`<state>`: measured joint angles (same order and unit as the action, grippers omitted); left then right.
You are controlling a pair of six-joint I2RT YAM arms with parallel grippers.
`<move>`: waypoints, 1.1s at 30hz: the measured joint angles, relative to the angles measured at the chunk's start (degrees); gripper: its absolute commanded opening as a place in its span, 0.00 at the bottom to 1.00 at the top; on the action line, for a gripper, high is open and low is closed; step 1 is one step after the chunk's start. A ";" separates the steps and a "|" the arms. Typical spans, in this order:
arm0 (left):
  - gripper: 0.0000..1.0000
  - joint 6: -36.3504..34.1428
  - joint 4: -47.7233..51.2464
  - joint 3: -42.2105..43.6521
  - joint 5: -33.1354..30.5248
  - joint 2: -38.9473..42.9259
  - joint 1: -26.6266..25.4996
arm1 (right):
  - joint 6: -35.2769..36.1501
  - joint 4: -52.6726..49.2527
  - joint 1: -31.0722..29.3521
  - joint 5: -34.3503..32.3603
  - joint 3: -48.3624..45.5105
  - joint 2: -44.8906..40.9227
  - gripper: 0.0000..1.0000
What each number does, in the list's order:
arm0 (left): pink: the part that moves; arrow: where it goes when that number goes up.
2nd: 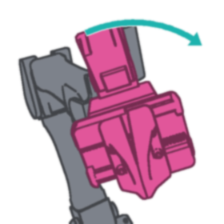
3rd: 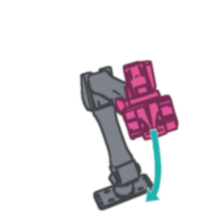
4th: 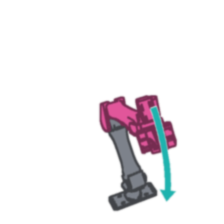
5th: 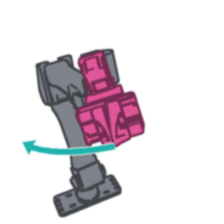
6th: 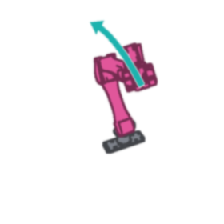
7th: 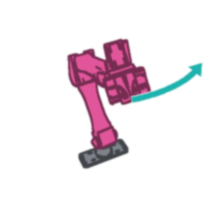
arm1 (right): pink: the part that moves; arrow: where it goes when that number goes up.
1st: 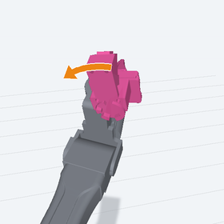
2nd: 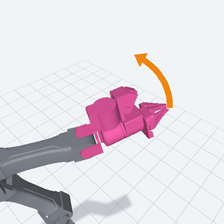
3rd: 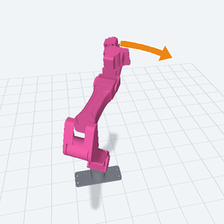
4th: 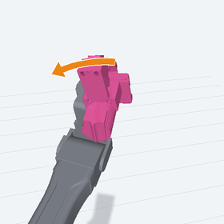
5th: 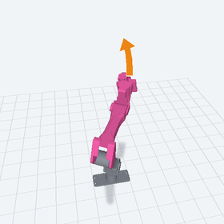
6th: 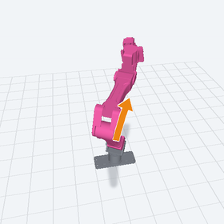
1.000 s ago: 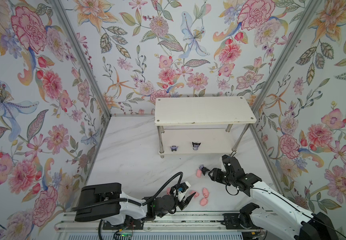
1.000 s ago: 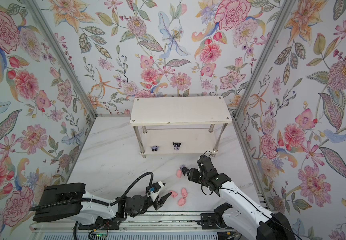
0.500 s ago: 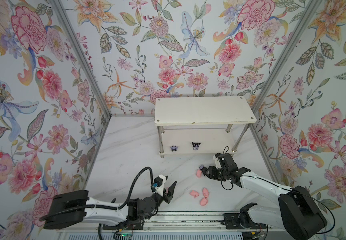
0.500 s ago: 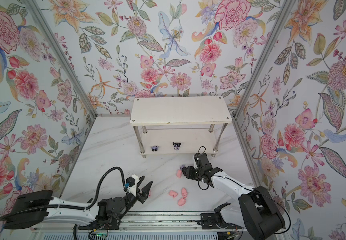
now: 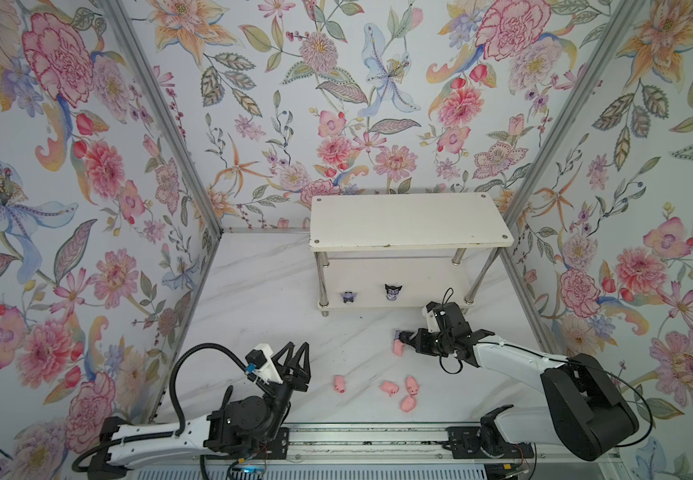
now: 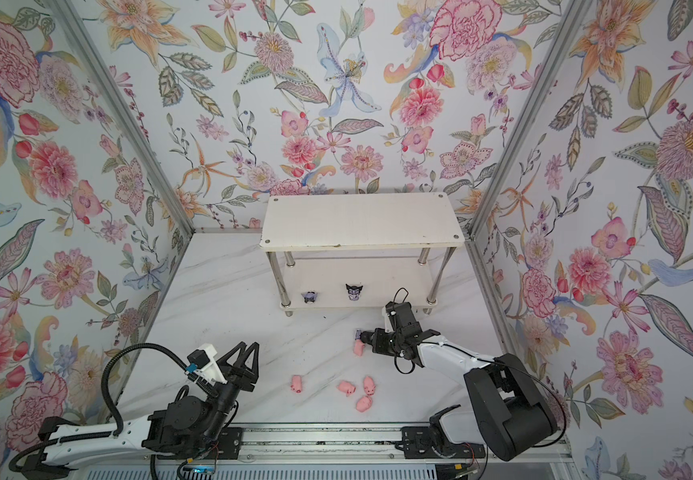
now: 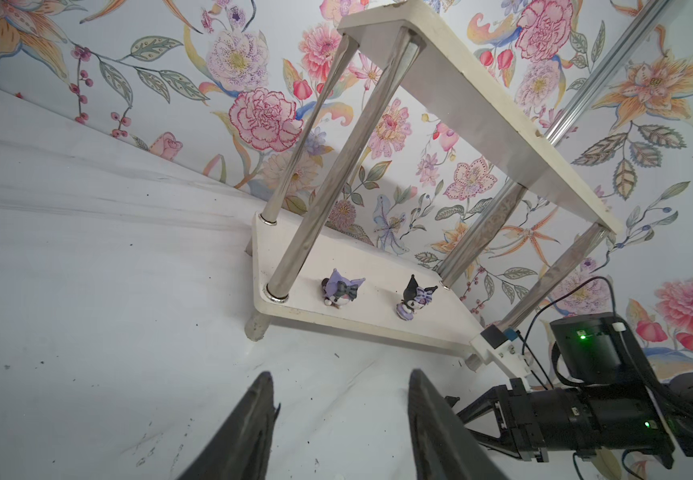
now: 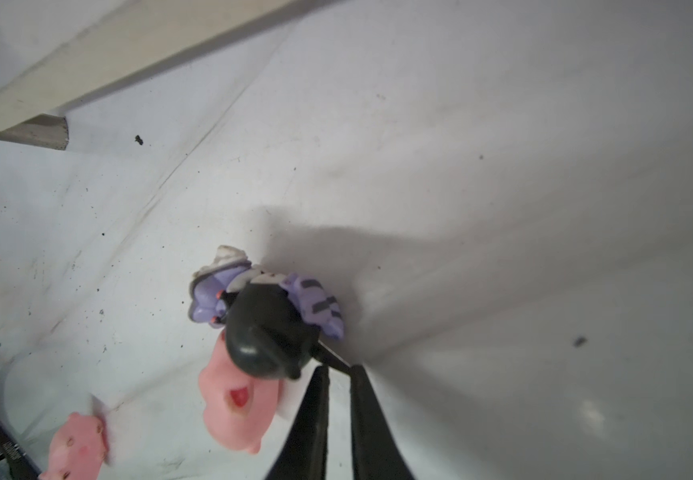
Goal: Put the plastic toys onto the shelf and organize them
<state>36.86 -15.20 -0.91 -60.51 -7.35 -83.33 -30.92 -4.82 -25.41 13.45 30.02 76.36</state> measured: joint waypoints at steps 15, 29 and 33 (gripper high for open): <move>0.66 -6.45 -20.46 0.22 5.55 -35.30 6.05 | 2.64 -12.94 0.00 -4.26 0.70 -17.25 0.55; 0.68 -4.00 -23.47 0.26 12.00 -33.51 8.41 | 2.16 -3.45 -3.34 -1.07 1.57 -0.11 0.64; 0.68 -3.85 -23.45 0.26 12.33 -33.38 8.92 | 1.99 1.49 -3.34 -0.55 3.17 4.42 0.63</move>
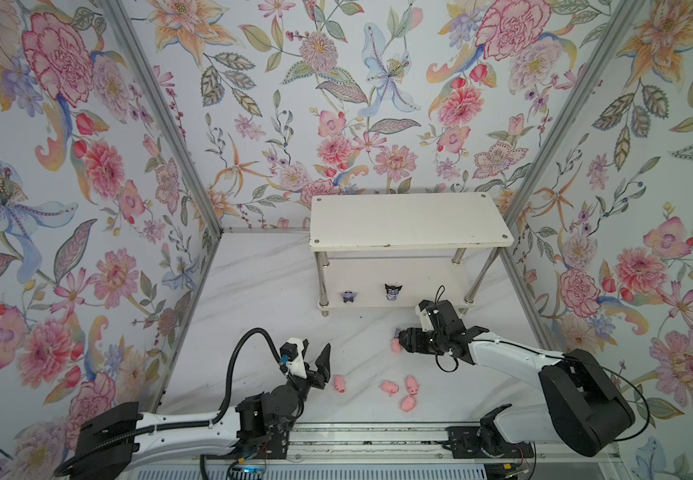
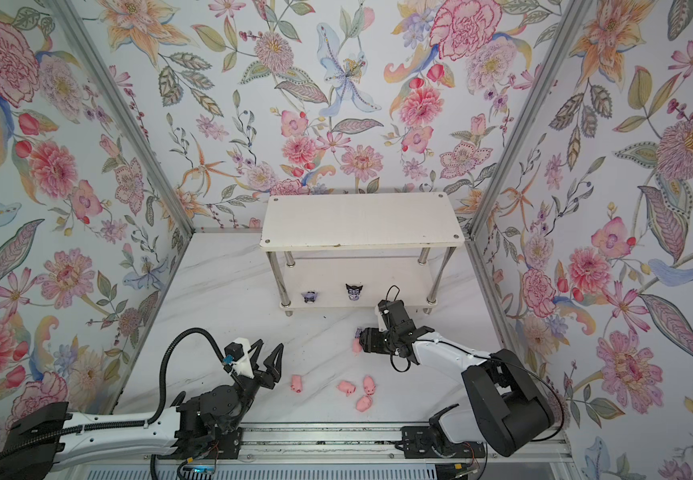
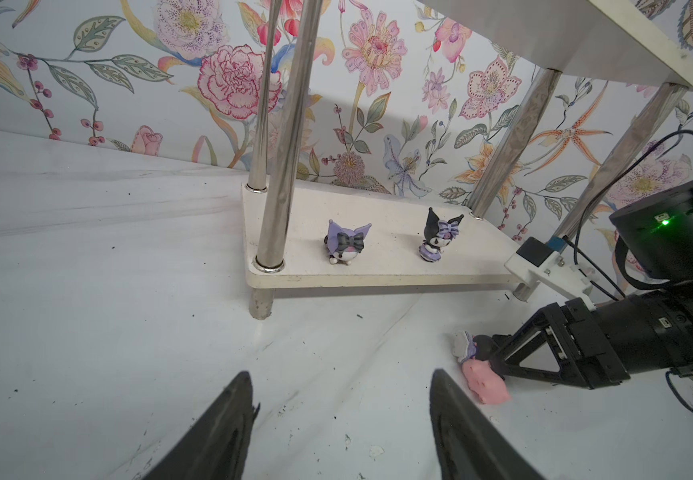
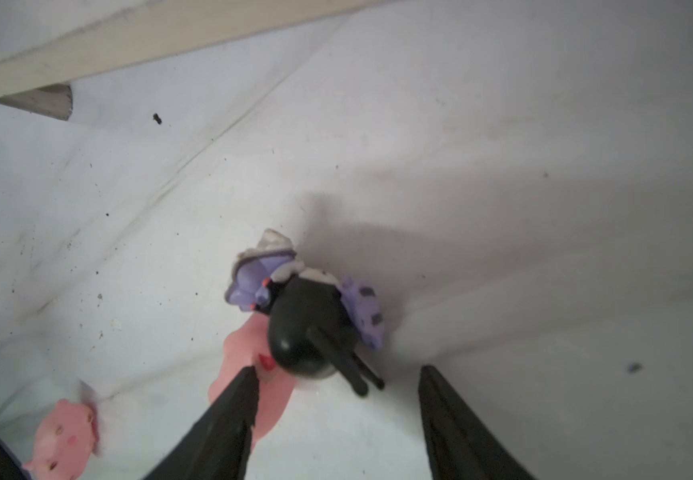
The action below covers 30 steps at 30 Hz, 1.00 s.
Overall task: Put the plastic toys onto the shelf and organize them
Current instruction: 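Lower the right gripper onto the black-and-purple figurine beside the pink pig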
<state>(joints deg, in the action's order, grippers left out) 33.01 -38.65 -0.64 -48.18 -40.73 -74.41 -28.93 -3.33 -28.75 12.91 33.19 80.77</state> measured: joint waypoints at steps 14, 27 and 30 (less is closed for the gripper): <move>0.69 -0.04 -3.54 0.00 2.62 -7.32 2.16 | 1.79 10.43 -4.81 -2.34 0.92 4.94 0.28; 0.70 -2.38 -10.36 0.00 7.78 -21.73 3.61 | 8.61 1.99 -13.40 -11.17 1.25 -3.72 0.14; 0.70 -2.89 -11.74 0.00 8.90 -22.99 4.02 | 10.01 -0.42 -15.96 -14.21 2.36 -6.21 0.14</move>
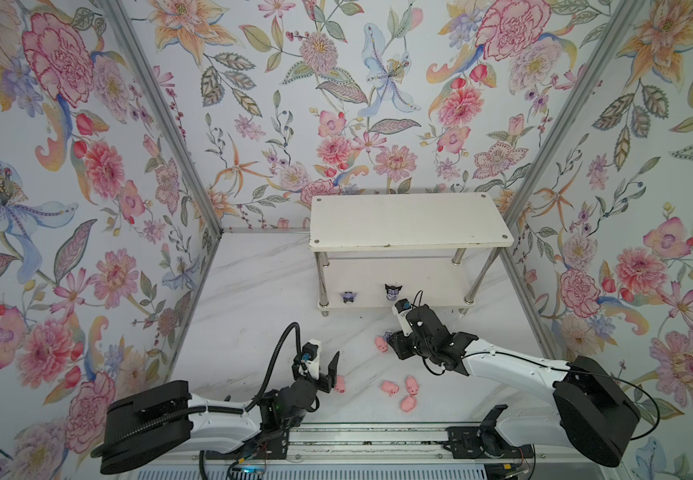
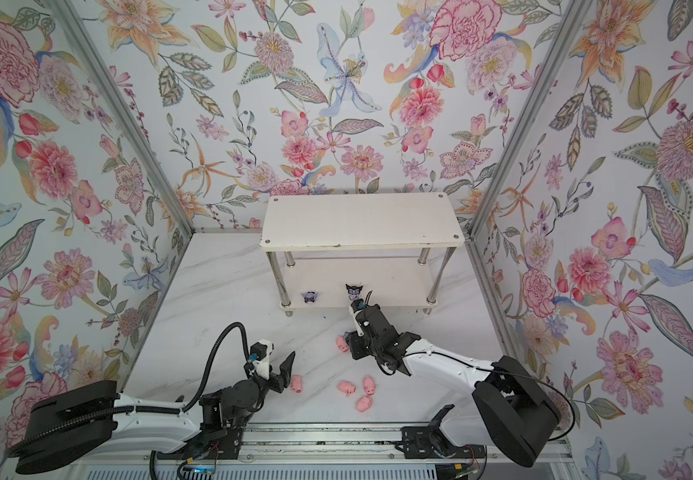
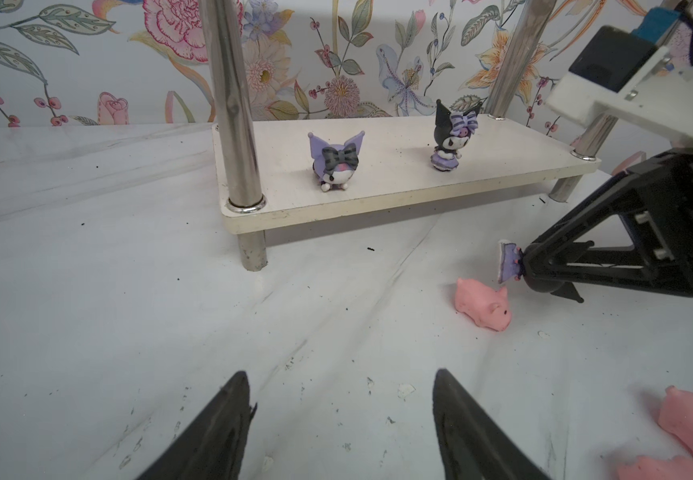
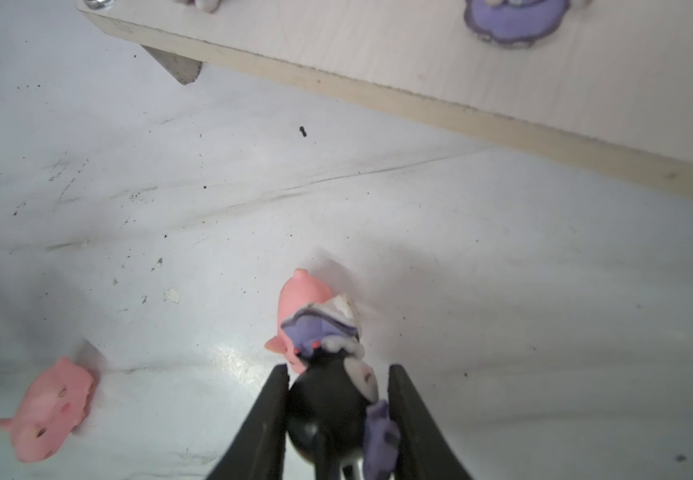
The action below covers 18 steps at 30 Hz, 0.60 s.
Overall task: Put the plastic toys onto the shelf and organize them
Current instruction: 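Lower the right gripper onto the black-and-purple figurine beside the pink pig, then close the right gripper on the figurine and pull it toward the left gripper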
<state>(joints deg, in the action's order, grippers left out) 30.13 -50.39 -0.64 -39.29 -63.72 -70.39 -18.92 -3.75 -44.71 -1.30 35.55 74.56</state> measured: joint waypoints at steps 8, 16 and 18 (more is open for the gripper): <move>0.71 0.35 -0.96 0.02 0.79 1.55 0.52 | 2.08 -3.45 -9.66 -7.76 2.91 -2.64 0.14; 0.69 1.77 3.10 0.04 -1.55 13.79 2.60 | 5.51 -3.72 -20.02 -12.96 8.09 3.93 0.12; 0.69 2.78 5.22 0.04 -2.05 18.16 2.82 | 6.62 -3.19 -22.43 -14.29 9.38 7.87 0.11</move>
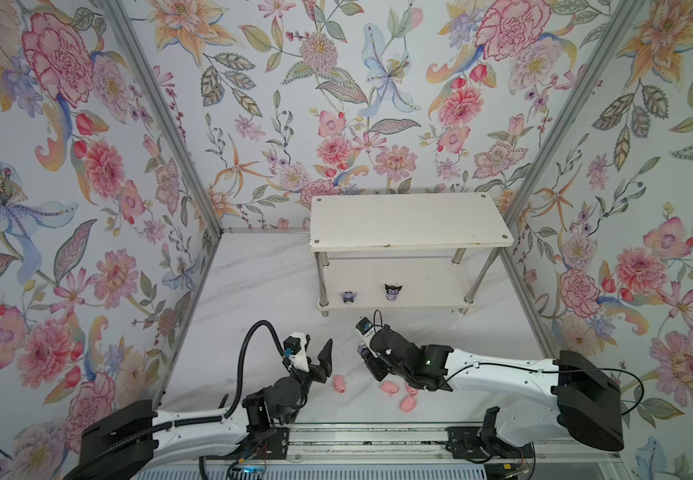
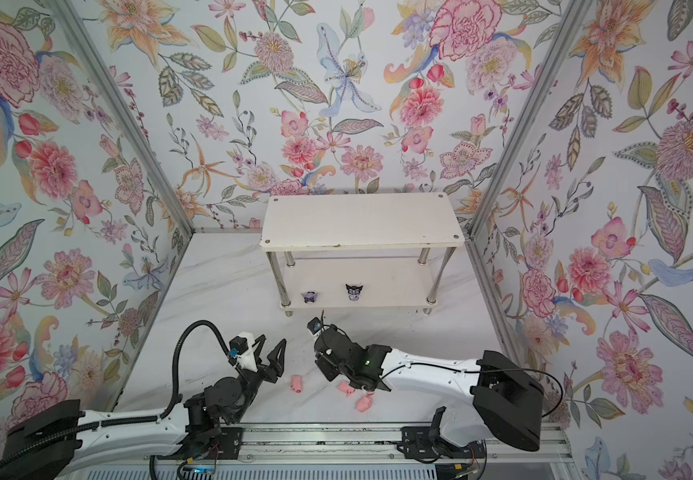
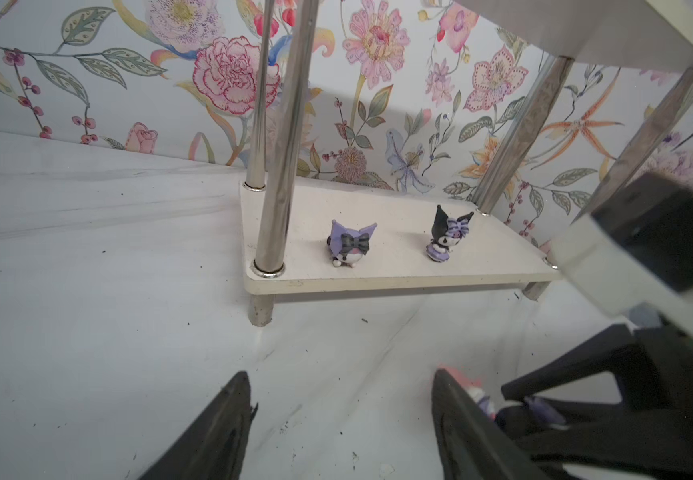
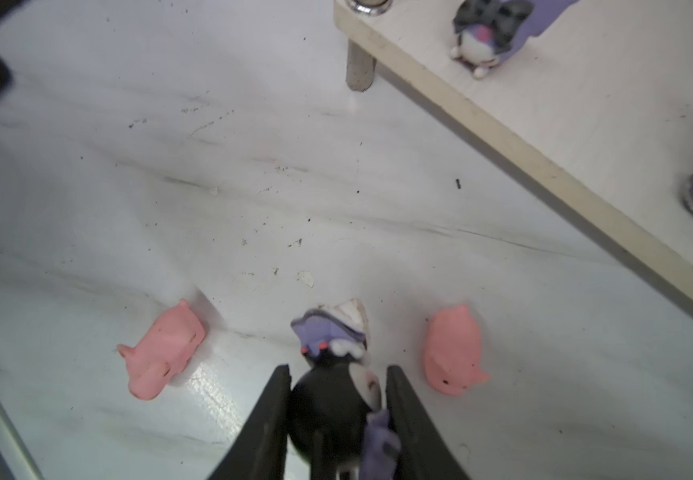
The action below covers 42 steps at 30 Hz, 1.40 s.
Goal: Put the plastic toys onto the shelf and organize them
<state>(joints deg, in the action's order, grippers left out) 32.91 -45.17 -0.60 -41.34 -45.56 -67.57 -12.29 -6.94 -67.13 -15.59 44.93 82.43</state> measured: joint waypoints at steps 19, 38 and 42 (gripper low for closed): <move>0.68 5.29 15.17 0.00 -2.84 11.21 0.46 | 6.54 11.82 -7.19 -7.45 4.79 17.81 0.41; 0.70 1.44 -7.34 -0.02 4.02 -30.29 1.11 | -3.82 12.07 -6.32 -3.56 -8.57 -3.41 0.00; 0.69 0.59 -8.15 -0.50 5.44 -32.02 1.44 | -8.57 15.93 -2.95 2.56 -11.78 -3.50 0.00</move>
<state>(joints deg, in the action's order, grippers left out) 33.50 -53.32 -1.10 -35.90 -77.58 -66.13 -20.86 8.99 -70.08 -13.04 33.15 78.94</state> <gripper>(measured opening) 0.692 0.047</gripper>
